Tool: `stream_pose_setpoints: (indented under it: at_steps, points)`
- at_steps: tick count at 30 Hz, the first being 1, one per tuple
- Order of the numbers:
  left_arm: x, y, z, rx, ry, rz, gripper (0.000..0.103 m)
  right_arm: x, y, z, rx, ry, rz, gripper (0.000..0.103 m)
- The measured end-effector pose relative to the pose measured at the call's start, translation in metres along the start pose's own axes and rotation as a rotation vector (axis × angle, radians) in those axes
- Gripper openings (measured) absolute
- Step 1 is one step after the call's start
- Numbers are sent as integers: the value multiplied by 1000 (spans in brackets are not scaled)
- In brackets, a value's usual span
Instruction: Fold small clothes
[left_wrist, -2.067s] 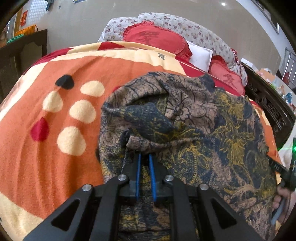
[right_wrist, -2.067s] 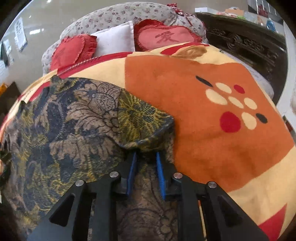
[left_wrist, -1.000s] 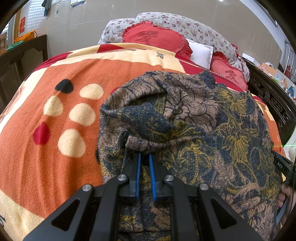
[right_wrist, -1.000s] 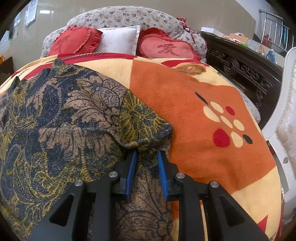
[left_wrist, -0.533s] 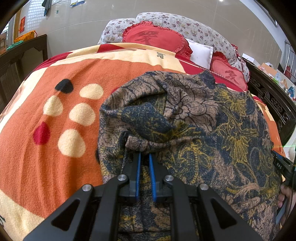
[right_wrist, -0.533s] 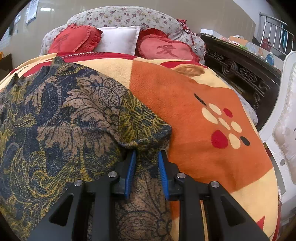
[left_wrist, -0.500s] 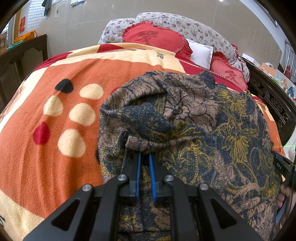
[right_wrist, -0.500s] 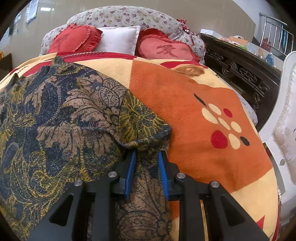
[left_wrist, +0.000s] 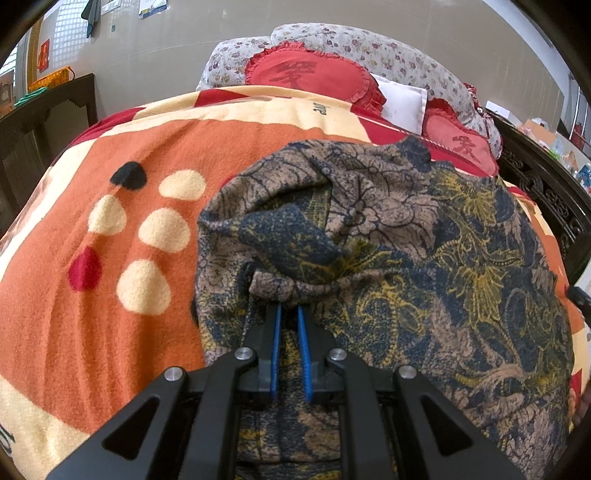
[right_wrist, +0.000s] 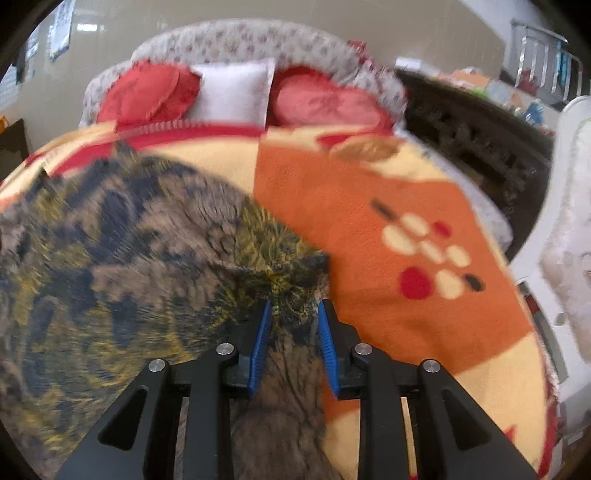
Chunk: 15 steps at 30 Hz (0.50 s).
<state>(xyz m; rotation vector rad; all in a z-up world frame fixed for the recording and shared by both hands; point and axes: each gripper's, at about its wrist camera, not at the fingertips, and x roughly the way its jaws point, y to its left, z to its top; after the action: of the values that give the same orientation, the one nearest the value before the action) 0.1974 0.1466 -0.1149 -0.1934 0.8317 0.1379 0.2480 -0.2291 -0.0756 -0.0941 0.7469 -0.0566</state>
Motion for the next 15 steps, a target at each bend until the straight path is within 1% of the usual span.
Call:
stream_pose_setpoints:
  at_steps: [2,3,5,7,9,15]
  points:
    - [0,0,0,1,0,1,9,-23,11,-5,-9,-24,85,42]
    - [0,0,0,3,0,3,9,-31,22,-12,-32,-7,138,42]
    - [0,-1,0,3,0,4,9,-40,40,-28,-83,35,199,42]
    - [0,-1,0,3,0,4,9,-39,52,-43,-109,80,220,42]
    - [0,-1,0,4,-1,5,9,-31,60,-58,-130,107,208,42]
    - [0,-1,0,3,0,4,9,-26,58,-57,-111,108,210,45]
